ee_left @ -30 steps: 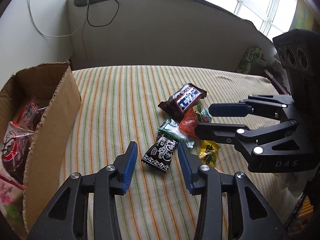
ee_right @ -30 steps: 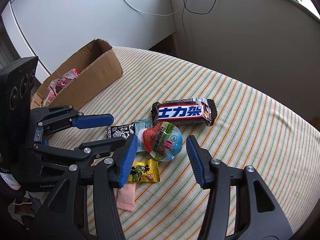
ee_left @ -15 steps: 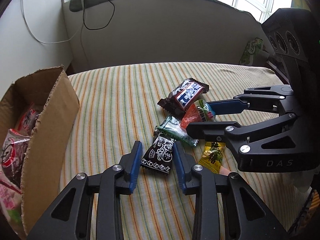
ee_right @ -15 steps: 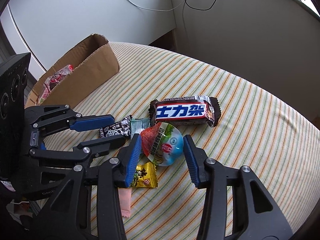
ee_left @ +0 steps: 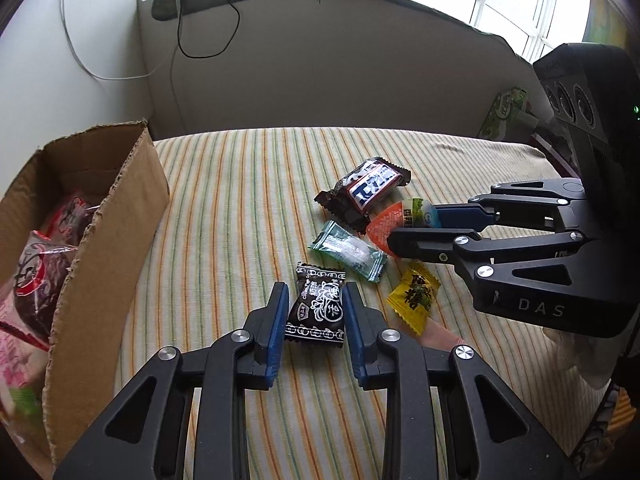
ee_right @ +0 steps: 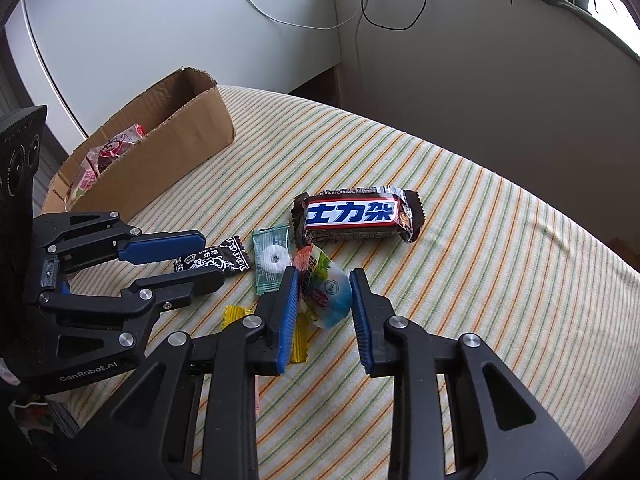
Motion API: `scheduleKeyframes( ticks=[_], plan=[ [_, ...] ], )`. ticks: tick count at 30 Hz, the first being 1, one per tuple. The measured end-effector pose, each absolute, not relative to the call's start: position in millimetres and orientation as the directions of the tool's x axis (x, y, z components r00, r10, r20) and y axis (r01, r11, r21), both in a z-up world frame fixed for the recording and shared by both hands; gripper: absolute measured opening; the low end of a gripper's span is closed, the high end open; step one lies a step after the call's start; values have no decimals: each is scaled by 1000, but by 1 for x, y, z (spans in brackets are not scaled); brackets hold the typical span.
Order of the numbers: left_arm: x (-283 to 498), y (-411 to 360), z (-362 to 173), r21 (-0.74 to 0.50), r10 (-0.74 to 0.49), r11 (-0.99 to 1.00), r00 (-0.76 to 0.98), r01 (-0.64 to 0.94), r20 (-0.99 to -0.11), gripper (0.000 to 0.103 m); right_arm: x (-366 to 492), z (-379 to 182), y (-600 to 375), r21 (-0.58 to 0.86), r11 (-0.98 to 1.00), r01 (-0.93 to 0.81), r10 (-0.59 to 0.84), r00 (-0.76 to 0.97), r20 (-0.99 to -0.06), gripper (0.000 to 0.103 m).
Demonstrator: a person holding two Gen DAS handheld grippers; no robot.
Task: Organize snacks
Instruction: 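Grasp the black-and-white wrapped candy with the left tool while the right tool grasps the egg-shaped candy, then carry the black-and-white candy and egg-shaped candy over the box with both tools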
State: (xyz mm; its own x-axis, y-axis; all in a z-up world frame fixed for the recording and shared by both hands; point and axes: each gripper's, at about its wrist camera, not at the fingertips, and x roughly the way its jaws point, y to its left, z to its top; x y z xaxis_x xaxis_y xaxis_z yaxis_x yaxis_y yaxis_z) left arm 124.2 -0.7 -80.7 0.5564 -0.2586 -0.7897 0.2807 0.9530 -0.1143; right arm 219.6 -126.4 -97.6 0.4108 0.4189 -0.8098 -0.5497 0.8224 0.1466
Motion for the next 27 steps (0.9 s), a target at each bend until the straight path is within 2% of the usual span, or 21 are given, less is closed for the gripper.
scheduleKeyframes(
  ticks=[5, 7, 17, 18, 20, 21, 22, 27],
  plan=[
    [117, -2, -76, -117, -264, 953, 574, 280, -775, 26, 211, -86, -135, 152, 827, -541, 427, 428, -797, 26],
    [113, -1, -73, -122, -267, 953, 577, 278, -771, 7, 207, -81, -137, 151, 828, -539, 427, 435, -792, 26],
    [115, 4, -76, -160, -294, 948, 570, 275, -767, 7, 196, -74, -141, 132, 833, -537, 414, 448, -793, 26],
    [114, 3, -76, -162, -301, 945, 562, 285, -770, 10, 196, -75, -141, 133, 833, -537, 414, 447, -793, 26],
    [113, 0, -75, -154, -298, 945, 567, 289, -768, 24, 198, -76, -142, 136, 835, -533, 414, 447, -793, 26],
    [113, 0, -74, -161, -305, 943, 565, 291, -767, 34, 198, -77, -143, 138, 836, -531, 414, 446, -793, 26],
    [114, -1, -75, -164, -310, 942, 565, 294, -765, 37, 199, -78, -143, 138, 837, -529, 412, 445, -795, 26],
    [117, -9, -88, -126, -271, 948, 533, 293, -802, 37, 200, -80, -146, 141, 839, -526, 413, 445, -795, 26]
  ],
)
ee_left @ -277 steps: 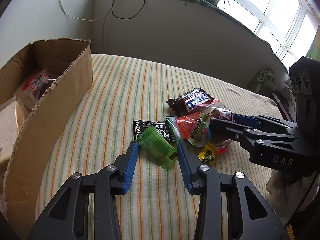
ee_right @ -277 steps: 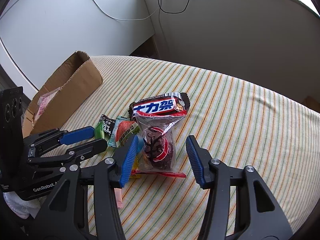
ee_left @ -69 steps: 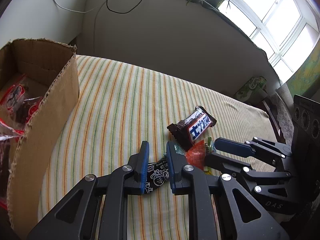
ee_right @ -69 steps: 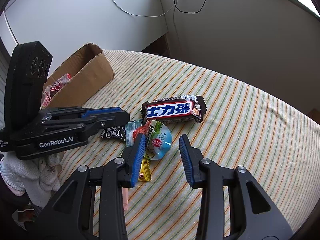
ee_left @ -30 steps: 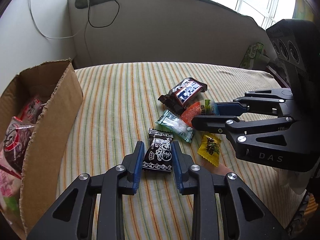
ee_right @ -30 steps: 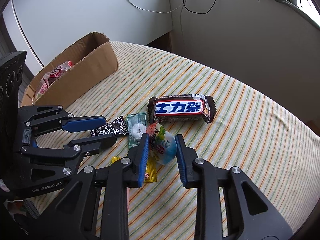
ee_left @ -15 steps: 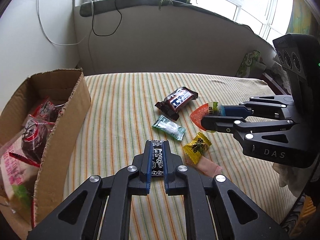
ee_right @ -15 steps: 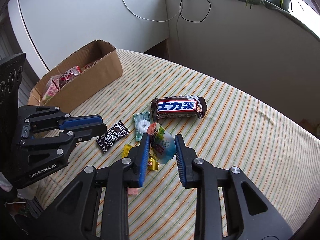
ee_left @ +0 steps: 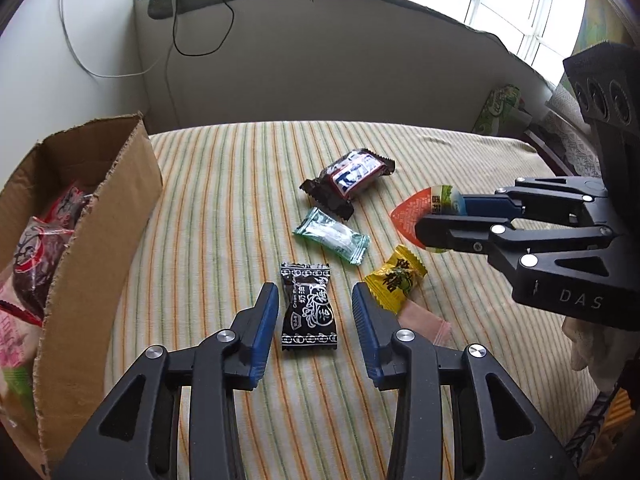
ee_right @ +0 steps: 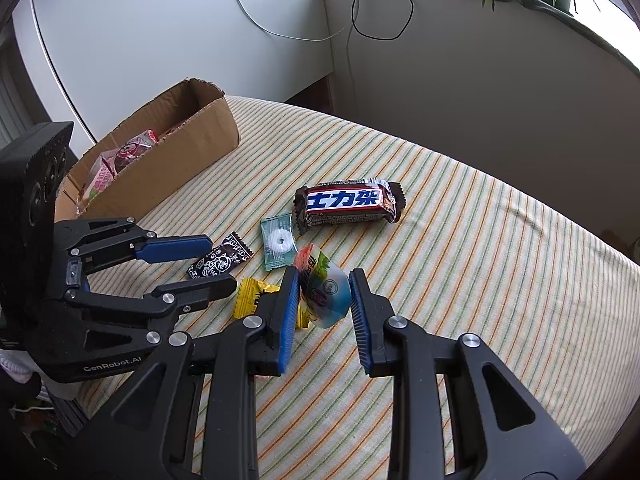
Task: Organize snacks
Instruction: 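Carry the black-and-white candy and egg-shaped candy over the box with both tools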
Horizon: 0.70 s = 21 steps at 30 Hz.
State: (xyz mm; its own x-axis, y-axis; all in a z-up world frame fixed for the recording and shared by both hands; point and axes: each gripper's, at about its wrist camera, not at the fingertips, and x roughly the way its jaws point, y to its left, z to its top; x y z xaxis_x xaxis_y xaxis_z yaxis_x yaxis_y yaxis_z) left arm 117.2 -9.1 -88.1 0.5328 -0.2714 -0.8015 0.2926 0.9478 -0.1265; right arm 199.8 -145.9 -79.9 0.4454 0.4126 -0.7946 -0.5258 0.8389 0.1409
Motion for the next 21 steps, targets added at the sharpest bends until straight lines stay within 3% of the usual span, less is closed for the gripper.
scheduleKeyframes(
  ticks=[3, 21],
  plan=[
    [115, -9, -90, -105, -247, 954, 543, 279, -802, 25, 200, -80, -147, 145, 842, -520, 413, 448, -793, 26],
    [85, 16, -49, -154, -282, 956, 630, 251, -723, 24, 181, -46, -127, 117, 830, -546, 428, 488, -760, 26]
  ],
)
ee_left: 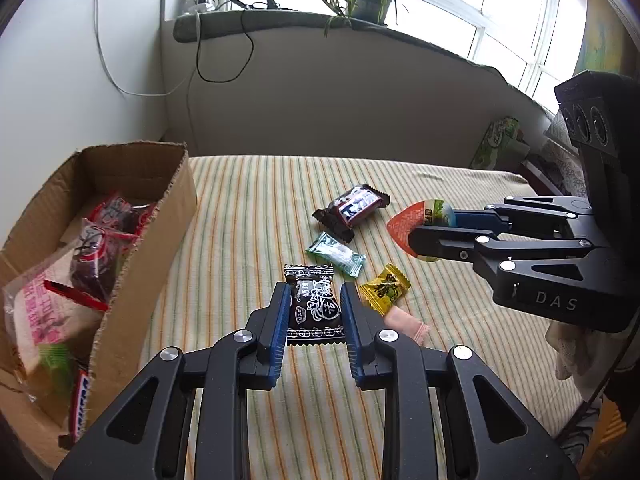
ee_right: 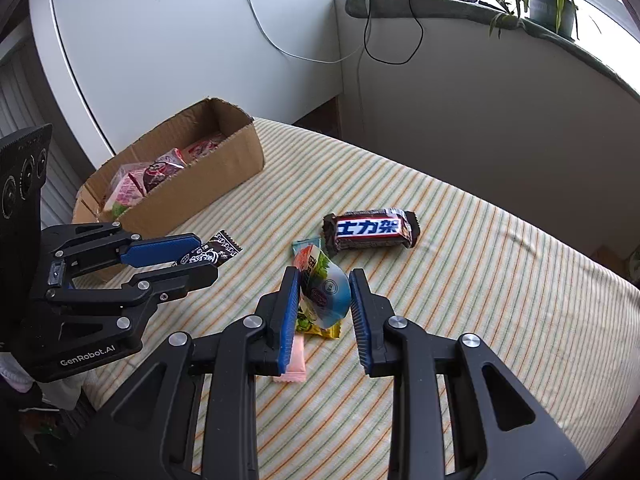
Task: Organize snacks
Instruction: 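Carry the black-and-white candy and egg-shaped candy over the box with both tools, then open the left tool over the box while the right tool releases the egg candy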
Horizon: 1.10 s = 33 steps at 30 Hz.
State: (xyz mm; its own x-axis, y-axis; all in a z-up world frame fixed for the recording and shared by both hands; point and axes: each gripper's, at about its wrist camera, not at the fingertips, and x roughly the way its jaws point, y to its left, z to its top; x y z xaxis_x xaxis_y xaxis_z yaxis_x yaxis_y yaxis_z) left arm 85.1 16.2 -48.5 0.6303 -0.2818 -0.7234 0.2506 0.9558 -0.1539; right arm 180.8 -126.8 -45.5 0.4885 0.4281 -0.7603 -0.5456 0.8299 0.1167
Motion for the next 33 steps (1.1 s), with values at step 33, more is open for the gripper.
scheduleKeyframes(
  ticks=[33],
  plan=[
    [61, 179, -10, -160, -103, 987, 769, 2, -630, 24, 191, -11, 73, 121, 692, -712, 539, 397, -743, 26]
  ],
)
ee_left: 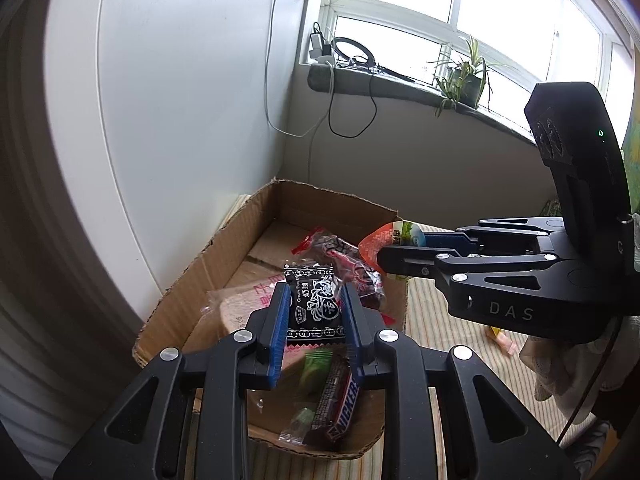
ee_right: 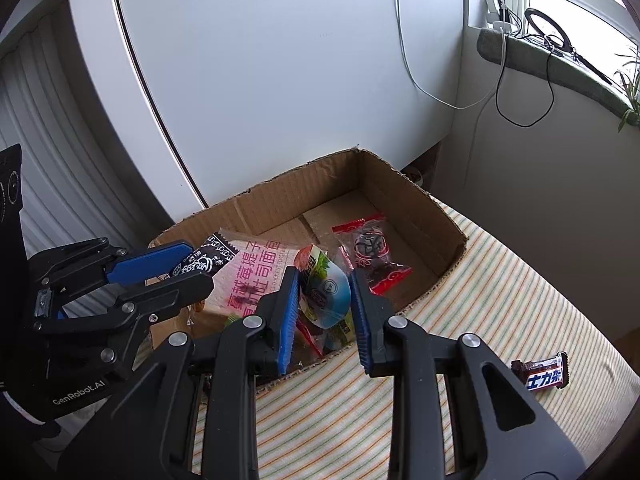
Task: Organize snacks
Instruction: 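Open the left tool over the box while the right tool releases the egg candy, then move both tools back toward the yellow and pink candies on the bedspread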
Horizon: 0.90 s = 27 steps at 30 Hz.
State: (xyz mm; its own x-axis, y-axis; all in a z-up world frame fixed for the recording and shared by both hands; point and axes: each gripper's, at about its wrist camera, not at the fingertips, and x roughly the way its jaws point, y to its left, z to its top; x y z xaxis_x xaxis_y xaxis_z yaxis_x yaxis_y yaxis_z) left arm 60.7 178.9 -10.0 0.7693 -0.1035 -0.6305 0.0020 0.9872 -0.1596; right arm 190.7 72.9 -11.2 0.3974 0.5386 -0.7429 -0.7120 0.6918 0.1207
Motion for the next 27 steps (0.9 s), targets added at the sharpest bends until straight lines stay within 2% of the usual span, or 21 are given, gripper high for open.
scheduleKeyframes(
  ticks=[7, 9, 10, 11, 21, 23, 27],
  plan=[
    [56, 187, -9, -156, -84, 988, 777, -18, -624, 26, 188, -12, 83, 116, 690, -715, 537, 398, -744, 27],
    [55, 188, -9, -156, -83, 988, 779, -20, -622, 27, 187, -11, 82, 111, 694, -712, 536, 406, -740, 36],
    [54, 188, -9, -155, -80, 988, 779, -22, -622, 27, 187, -10, 80, 110, 697, -709, 536, 413, -736, 45],
    [53, 188, -9, -156, -80, 988, 779, -23, -622, 27, 186, -9, 79, 110, 700, -706, 538, 418, -732, 50],
    [43, 180, 0, -174, -94, 985, 791, -16, -605, 27, 178, 2, 39, 99, 724, -682, 524, 452, -722, 50],
    [42, 175, 1, -179, -106, 984, 791, -5, -602, 27, 177, 4, 23, 99, 735, -670, 516, 459, -723, 57],
    [41, 160, 2, -196, -137, 980, 790, 22, -598, 27, 176, 7, -14, 79, 764, -641, 485, 488, -725, 60]
  ],
)
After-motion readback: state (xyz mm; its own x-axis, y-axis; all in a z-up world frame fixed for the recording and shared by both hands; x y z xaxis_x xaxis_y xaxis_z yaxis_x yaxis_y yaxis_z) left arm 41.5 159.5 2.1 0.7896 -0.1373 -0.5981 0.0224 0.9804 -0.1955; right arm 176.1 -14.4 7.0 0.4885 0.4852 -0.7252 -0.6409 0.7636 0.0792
